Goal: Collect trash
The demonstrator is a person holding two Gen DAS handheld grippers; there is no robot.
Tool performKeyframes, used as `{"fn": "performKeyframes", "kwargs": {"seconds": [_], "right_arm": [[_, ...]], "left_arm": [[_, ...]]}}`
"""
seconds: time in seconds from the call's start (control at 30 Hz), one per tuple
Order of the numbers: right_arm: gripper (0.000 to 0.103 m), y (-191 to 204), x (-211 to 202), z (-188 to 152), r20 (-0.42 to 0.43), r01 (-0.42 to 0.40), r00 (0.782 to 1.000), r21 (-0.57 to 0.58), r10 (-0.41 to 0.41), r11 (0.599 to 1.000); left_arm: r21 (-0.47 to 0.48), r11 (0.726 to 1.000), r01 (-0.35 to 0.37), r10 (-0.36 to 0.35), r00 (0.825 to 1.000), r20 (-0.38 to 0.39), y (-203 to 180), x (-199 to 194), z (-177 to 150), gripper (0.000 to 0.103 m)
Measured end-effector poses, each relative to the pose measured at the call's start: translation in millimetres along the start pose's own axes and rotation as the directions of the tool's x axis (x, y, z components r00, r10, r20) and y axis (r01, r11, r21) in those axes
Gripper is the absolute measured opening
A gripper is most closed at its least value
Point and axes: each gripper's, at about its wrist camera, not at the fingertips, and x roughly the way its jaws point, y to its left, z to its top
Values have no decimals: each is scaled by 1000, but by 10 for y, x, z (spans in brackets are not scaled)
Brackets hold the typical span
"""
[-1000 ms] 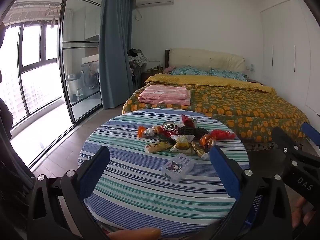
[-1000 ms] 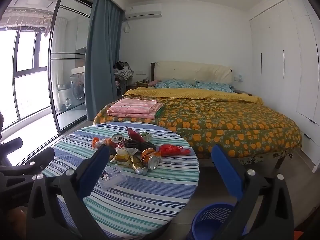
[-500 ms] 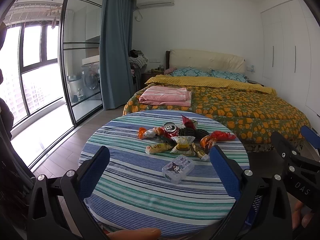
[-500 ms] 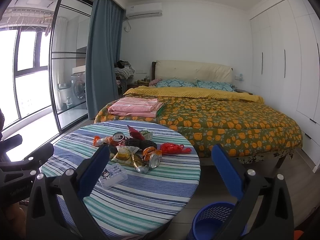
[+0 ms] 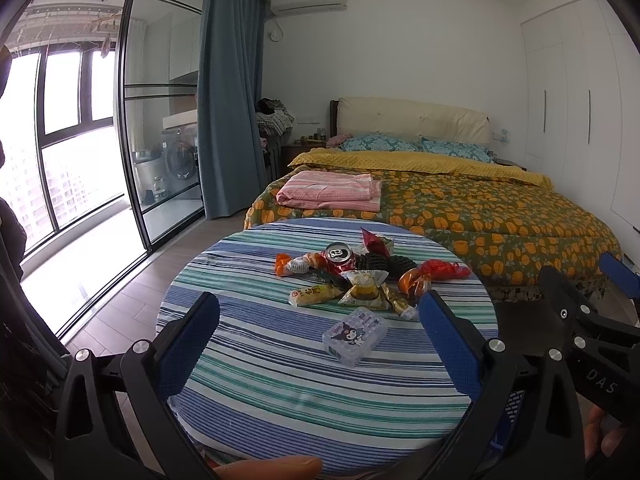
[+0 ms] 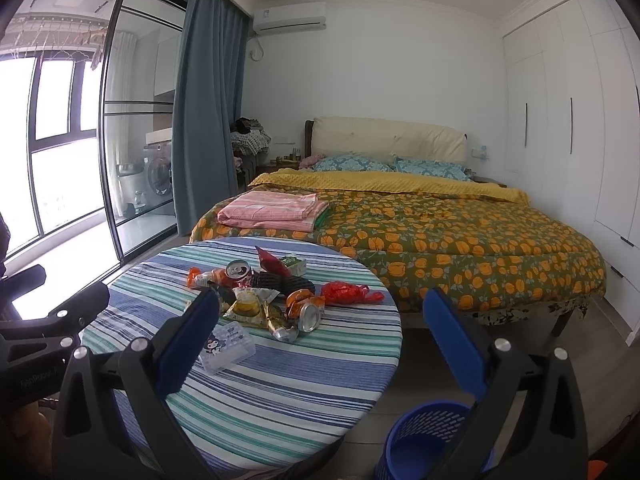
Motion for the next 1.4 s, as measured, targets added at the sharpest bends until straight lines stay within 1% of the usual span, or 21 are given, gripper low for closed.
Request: {"fn": "performKeyframes", "kwargs": {"seconds": [1.4], "right_arm": [[99,-14,10,-48,-10,-8,1000,-3,8,1000]], "left_arm": [[1,1000,-2,2,1000,-1,-6,-2,2,99]]}}
